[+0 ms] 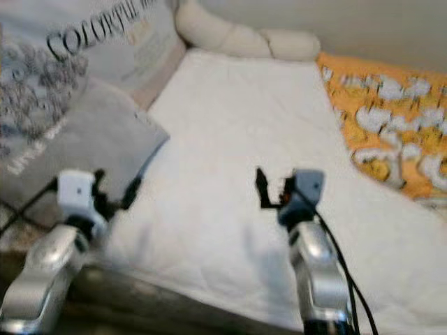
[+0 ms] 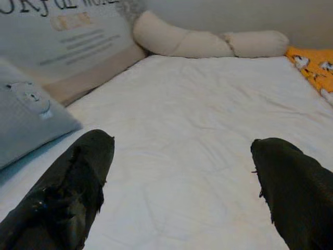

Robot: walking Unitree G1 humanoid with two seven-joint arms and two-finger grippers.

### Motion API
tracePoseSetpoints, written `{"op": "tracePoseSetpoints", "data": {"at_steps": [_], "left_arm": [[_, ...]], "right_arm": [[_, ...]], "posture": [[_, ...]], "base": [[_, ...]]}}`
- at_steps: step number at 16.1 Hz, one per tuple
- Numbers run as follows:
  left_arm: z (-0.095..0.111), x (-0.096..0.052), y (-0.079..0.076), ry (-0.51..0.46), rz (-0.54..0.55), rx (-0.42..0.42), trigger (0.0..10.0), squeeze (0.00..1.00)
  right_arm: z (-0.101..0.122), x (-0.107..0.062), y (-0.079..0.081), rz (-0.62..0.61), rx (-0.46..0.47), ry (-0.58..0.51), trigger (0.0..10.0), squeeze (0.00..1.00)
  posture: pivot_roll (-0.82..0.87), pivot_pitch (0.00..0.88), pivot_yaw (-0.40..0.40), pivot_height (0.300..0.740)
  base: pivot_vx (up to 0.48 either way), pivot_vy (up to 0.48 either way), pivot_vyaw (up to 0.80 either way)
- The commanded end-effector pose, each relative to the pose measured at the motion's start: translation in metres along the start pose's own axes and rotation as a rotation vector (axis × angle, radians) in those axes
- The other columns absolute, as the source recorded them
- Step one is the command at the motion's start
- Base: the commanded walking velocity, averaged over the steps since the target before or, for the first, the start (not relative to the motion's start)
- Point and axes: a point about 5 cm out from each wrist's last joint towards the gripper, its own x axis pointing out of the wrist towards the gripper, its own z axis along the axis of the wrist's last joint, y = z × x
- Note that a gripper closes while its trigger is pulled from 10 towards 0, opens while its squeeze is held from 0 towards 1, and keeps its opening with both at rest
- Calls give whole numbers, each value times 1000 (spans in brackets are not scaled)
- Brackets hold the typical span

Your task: Clean up the room

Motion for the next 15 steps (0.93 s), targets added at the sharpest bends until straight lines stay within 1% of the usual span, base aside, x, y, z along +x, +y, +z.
{"op": "tracePoseSetpoints", "data": {"at_steps": [1, 2, 3, 4, 5, 6, 7, 8, 9, 10, 11, 12, 13, 14, 15], "left_arm": [[4, 1, -5, 0, -6, 13, 10000, 1000], [4, 0, -3, 5, 2, 19, 10000, 1000], [0, -5, 1, 21, 24, 36, 10000, 1000], [-4, -6, 3, 34, 36, 26, 10000, 1000], [-9, -7, 3, 53, 40, 21, 10000, 1000], [-12, -6, 3, 69, 41, 33, 10000, 1000], [-14, -6, 3, 90, 47, 67, 10000, 1000], [-12, -7, 4, 91, 53, 68, 10000, 1000], [-12, -10, 6, 92, 63, 64, 10000, 1000], [-12, -11, 7, 94, 69, 63, 10000, 1000], [-15, -14, 11, 101, 88, 44, 10000, 1000], [-19, -10, 13, 115, 97, 36, 10000, 1000], [-20, -9, 12, 117, 92, 25, 10000, 1000], [-20, -8, 8, 119, 84, 15, 10000, 1000], [-19, -6, 6, 118, 73, 26, 10000, 1000]], "right_arm": [[-3, 1, -7, -21, -34, 35, 10000, 0], [-5, 3, -5, -9, -34, 59, 10000, 0], [-15, 0, -4, -13, 2, 142, 10000, 0], [-20, -4, -8, -36, -24, 162, 10000, 0], [-19, -7, -11, -67, -75, 125, 10000, 0], [-18, -9, -13, -92, -112, 98, 10000, 0], [-23, -8, -12, -87, -88, 128, 10000, 0], [-25, -7, -8, -50, -33, 162, 10000, 0], [-25, -6, -2, -5, -14, 177, 10000, 0], [-25, -6, 0, 14, -16, 180, 10000, 0], [-27, -7, 1, 14, -29, 178, 10000, 0], [-27, -10, -5, -38, -5, 159, 10000, 0], [-25, -10, -8, -58, 11, 151, 10000, 0], [-23, -9, -12, -77, 9, 143, 10000, 0], [-21, -6, -13, -73, -10, 144, 10000, 0]], "posture": [[62, 0, -52, 740], [65, 0, -52, 740], [54, 0, -38, 740], [36, 0, -23, 740], [25, 0, -16, 740], [27, 0, -18, 740], [55, 0, -35, 740], [68, 0, -47, 740], [72, 0, -51, 740], [72, 0, -51, 740], [66, 0, -44, 740], [29, 0, -22, 740], [25, 0, -19, 740], [33, 0, -25, 740], [41, 0, -30, 740]], "base": [[0, -480, 0], [0, -480, 0], [0, -480, 0], [0, -480, 0], [0, -480, 0], [0, -480, 0], [0, -480, 0], [0, -480, 0], [0, -480, 0], [0, -480, 0], [0, -480, 0], [0, -480, 0], [0, -480, 0], [0, -480, 0], [0, -480, 0]]}}
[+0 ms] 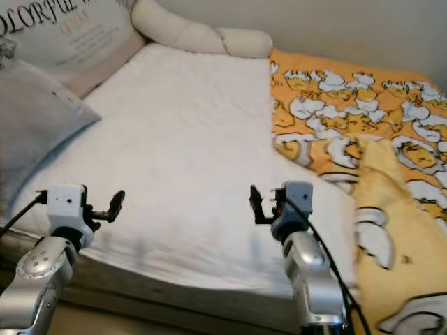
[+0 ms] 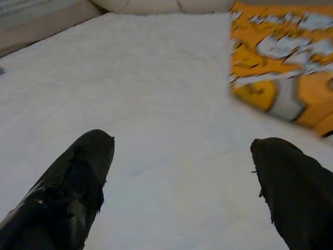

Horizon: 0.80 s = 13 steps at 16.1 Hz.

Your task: Clean up the room

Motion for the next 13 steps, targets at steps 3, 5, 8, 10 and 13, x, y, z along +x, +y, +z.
{"op": "tracePoseSetpoints", "data": {"at_steps": [3, 5, 8, 10, 13], "left_arm": [[11, 10, -8, -27, -36, -2, 10000, 1000], [9, 10, -6, -29, -17, -5, 10000, 1000], [6, 7, -11, -19, -33, 13, 10000, 1000], [6, 7, -12, -16, -41, 19, 10000, 1000], [3, 5, -12, -6, -42, 18, 10000, 1000]], "right_arm": [[-2, 1, -14, -54, -34, 25, 10000, 0], [-3, 2, -16, -77, -12, 24, 10000, 0], [-12, -1, -16, -82, 7, 56, 10000, 0], [-16, -2, -14, -86, 10, 65, 10000, 0], [-17, -3, -15, -93, 8, 67, 10000, 0]], "posture": [[34, 0, -20, 740], [22, 0, -12, 740], [44, 0, -22, 740], [39, 0, -14, 740], [35, 0, -11, 740]], "base": [[0, -480, 0], [0, -480, 0], [0, -480, 0], [0, -480, 0], [0, -480, 0]]}}
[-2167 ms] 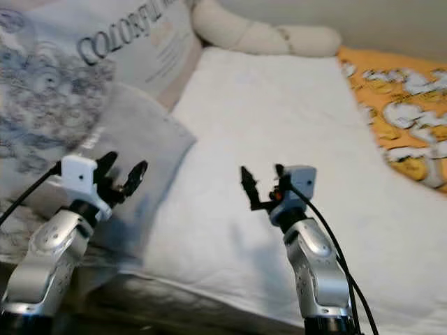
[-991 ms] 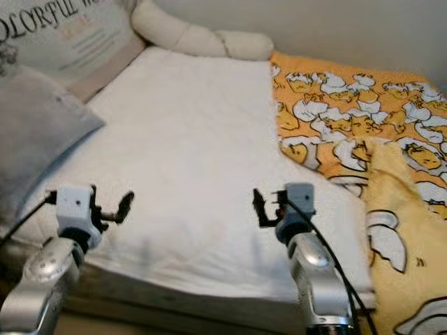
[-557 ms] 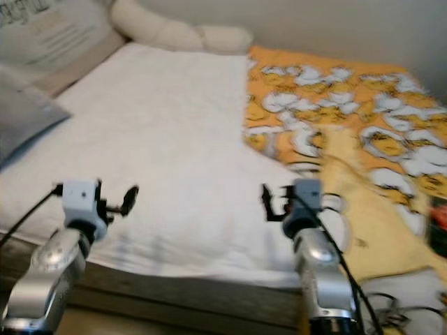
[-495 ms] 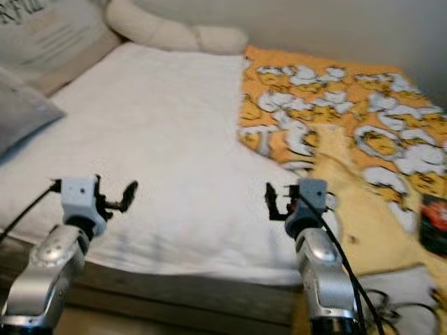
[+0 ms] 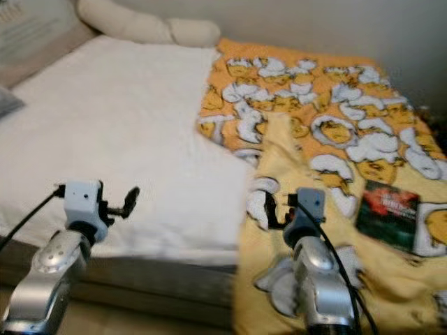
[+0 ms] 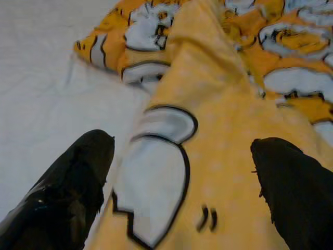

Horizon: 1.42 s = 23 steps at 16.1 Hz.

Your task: Clean up the room

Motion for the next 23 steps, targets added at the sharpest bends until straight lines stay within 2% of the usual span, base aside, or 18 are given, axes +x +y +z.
{"op": "tracePoseSetpoints", "data": {"at_steps": [1, 4, 6, 12, 23], "left_arm": [[5, 1, -1, -16, -10, 8, 10000, 1000], [5, 1, -2, -17, -11, 9, 10000, 1000], [5, 1, -2, -18, -16, 13, 10000, 1000], [4, 1, 0, -18, -19, 21, 10000, 1000], [4, 1, -1, -13, -29, 29, 10000, 1000]], "right_arm": [[4, 1, -2, -4, -13, -13, 10000, 0], [3, 1, -1, 6, -30, -6, 10000, 0], [2, 1, 2, 19, -76, -10, 10000, 0], [0, 1, 0, 22, -88, -1, 10000, 0], [-3, 0, 0, 24, -97, 8, 10000, 0]], "posture": [[37, 0, -12, 740], [38, 0, -13, 740], [38, 0, -11, 740], [37, 0, -9, 740], [37, 0, -8, 740]], "base": [[0, -480, 0], [0, -480, 0], [0, -480, 0], [0, -480, 0], [0, -480, 800]]}}
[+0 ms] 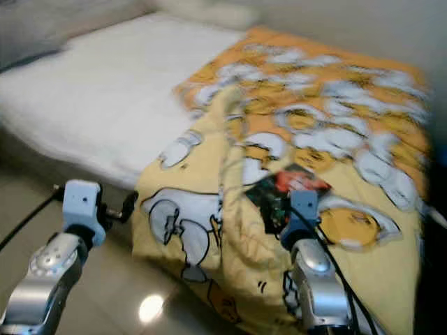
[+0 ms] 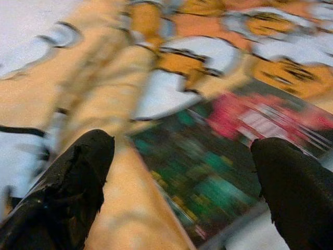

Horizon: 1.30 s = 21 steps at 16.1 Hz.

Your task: Clean up the room

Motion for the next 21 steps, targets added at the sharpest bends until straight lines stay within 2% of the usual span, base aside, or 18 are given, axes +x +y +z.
{"op": "tracePoseSetpoints", "data": {"at_steps": [1, 5, 7, 10, 21], "left_arm": [[7, 2, -1, -26, -7, 8, 10000, 1000], [8, 2, -1, -26, -10, 14, 10000, 1000], [8, 3, -2, -27, -17, 12, 10000, 1000], [8, 2, -9, -26, -85, 46, 10000, 1000], [7, 1, -13, -15, -135, 77, 10000, 1000]], "right_arm": [[-2, -2, -1, 0, -15, 4, 10000, 0], [-4, -2, 1, 27, -10, 17, 10000, 0], [-5, -3, 1, 31, 34, 21, 10000, 0], [-7, -3, 0, 45, 24, 35, 10000, 0], [-7, -2, 2, 48, 33, 41, 10000, 0]], "posture": [[37, 0, -8, 740], [36, 0, -6, 740], [37, 0, -6, 740], [39, 0, -8, 740], [42, 0, -8, 740]], "base": [[0, -480, 800], [0, -480, 800], [0, 0, 0], [0, 0, 0], [0, 0, 0]]}}
